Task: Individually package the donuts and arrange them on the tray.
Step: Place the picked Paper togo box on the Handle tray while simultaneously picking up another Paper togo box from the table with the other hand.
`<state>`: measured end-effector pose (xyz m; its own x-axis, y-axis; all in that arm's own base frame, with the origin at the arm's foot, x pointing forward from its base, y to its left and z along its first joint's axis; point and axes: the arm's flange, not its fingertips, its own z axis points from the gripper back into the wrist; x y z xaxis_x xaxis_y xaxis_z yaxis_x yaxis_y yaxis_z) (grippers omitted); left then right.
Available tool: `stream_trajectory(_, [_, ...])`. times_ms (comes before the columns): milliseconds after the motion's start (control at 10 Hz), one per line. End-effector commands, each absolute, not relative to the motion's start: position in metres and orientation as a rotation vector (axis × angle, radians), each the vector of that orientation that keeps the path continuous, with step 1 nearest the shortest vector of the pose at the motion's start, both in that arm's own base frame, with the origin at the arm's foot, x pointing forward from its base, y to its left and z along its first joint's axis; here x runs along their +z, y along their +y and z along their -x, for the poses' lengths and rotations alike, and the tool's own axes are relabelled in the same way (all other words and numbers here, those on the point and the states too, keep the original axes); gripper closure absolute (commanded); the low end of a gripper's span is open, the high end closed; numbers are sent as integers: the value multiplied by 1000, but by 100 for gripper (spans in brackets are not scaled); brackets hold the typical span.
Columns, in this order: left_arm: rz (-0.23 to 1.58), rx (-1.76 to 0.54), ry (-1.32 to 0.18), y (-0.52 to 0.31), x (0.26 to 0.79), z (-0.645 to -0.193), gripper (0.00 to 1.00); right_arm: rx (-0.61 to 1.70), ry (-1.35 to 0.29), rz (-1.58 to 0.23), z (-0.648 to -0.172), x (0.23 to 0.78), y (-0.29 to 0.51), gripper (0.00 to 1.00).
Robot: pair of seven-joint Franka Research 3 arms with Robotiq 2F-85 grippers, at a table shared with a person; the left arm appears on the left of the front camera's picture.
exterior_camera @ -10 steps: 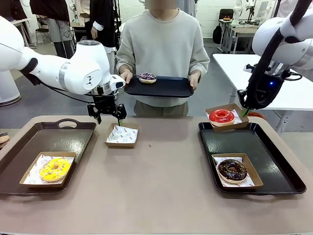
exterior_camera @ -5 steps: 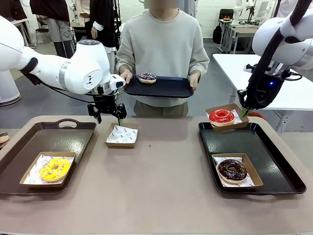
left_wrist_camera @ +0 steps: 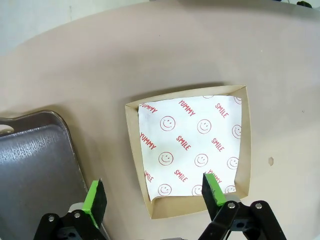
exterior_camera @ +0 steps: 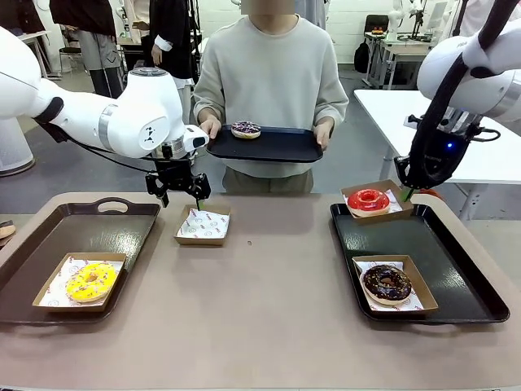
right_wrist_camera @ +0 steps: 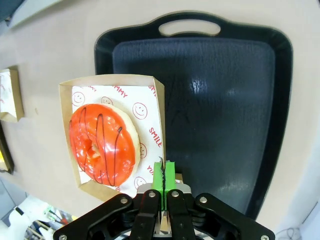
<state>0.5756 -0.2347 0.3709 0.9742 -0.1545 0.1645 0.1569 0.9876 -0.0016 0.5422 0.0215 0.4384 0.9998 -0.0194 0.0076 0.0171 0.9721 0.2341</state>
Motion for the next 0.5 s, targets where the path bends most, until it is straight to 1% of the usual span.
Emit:
stream_trajectory(0, [22,-158,-146,-235,358,-576,0,-37,4,-273,-543,424,18,99])
stream_trajectory(400, [43,-123,-98,-237,345,-578,0,-41,-4,-287,-552,398,19,99])
